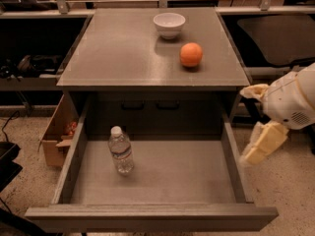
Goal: Pick water bottle from top drawer and place on counter
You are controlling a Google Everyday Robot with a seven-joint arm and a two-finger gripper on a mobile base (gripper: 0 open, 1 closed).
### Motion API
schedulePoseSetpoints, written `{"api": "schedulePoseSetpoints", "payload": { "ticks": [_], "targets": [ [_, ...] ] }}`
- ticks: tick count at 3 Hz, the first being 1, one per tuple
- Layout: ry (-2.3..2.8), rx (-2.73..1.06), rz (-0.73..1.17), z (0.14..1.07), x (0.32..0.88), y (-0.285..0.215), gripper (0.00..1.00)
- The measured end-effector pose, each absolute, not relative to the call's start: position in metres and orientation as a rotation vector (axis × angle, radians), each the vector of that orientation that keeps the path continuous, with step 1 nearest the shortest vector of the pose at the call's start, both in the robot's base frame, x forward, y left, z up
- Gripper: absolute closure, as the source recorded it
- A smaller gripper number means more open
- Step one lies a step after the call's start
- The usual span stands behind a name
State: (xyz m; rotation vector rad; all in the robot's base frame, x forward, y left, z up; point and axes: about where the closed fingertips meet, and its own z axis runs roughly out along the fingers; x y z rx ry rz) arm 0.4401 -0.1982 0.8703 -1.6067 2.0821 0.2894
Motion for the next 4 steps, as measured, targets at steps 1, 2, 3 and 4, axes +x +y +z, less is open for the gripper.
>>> {"api": "schedulePoseSetpoints", "payload": {
  "ticks": [1,2,3,4],
  "targets": [
    [1.76,-1.466,0.544,0.833,0.474,-0.121,0.0],
    [1.51,-1.317,0.671,0.855,0.507,-0.058,0.0],
    [1.461,-1.316,0.704,0.863,0.506,-0.038,0.0],
    [1.444,-1.333,0.728,0.846,0.506,-0.019,0.0]
  ]
}}
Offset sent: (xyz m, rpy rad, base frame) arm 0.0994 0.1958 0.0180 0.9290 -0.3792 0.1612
